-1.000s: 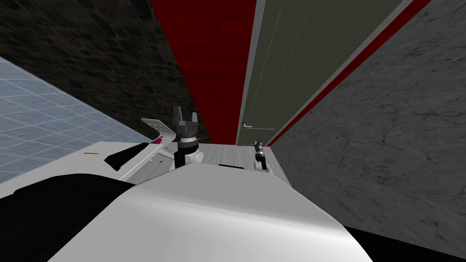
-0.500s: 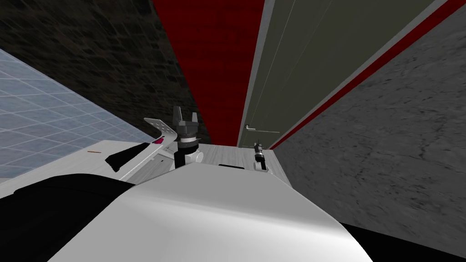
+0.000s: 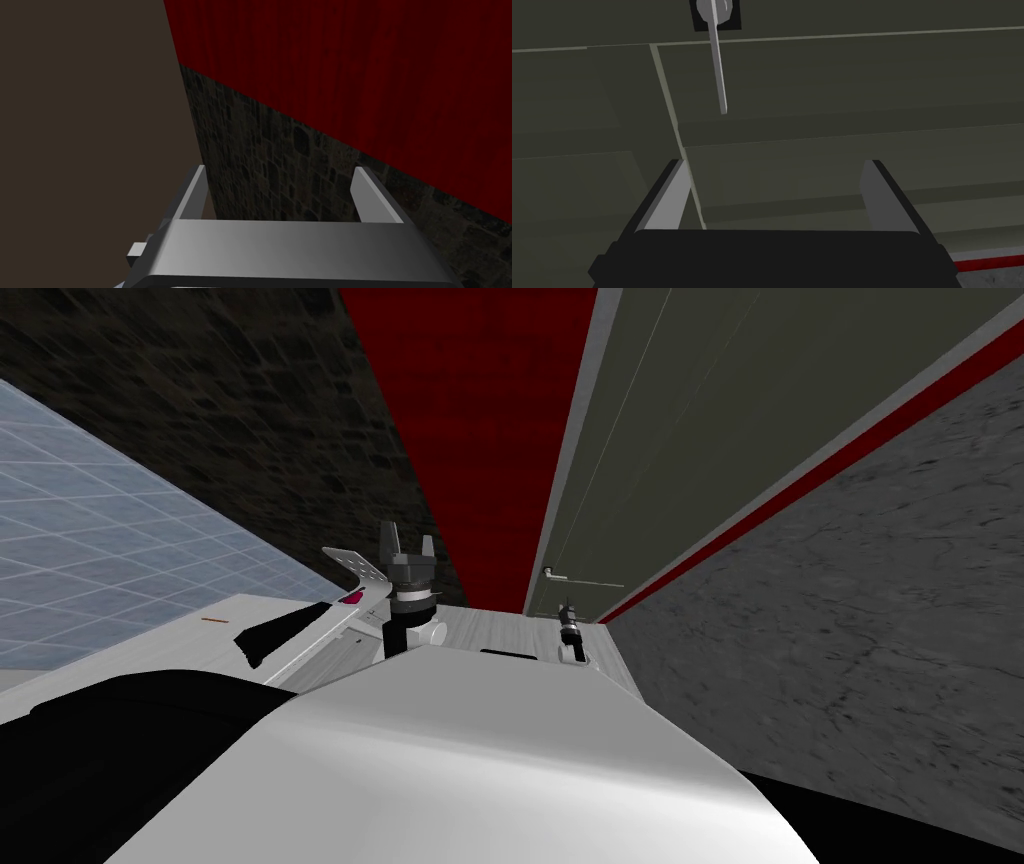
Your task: Pull the door open
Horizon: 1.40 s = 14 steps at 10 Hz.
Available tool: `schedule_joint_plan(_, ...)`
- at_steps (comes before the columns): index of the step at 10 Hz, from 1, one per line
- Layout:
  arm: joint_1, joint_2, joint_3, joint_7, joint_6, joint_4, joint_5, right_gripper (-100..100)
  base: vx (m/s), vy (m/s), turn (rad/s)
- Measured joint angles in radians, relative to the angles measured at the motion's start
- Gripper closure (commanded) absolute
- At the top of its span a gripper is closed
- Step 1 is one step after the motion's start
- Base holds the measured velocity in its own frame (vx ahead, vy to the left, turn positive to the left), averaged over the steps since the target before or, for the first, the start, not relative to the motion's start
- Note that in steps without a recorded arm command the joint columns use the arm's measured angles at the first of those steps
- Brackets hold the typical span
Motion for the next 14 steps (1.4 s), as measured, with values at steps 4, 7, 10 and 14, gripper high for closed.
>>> schedule_joint_plan(4,-0.047,-0.006,-0.002,0.0,-0.033,0.118,-0.009,-100,0.097,-0.001,0.065)
schedule_joint_plan(7,-0.068,-0.012,-0.003,0.0,-0.045,0.183,-0.017,-100,0.113,-0.003,0.069)
schedule_joint_plan(10,-0.099,-0.018,-0.004,-0.002,-0.063,0.259,-0.024,-100,0.083,-0.014,0.048)
schedule_joint_plan(14,-0.092,-0.043,-0.015,-0.024,-0.091,0.287,-0.033,-100,0.144,0.07,0.111)
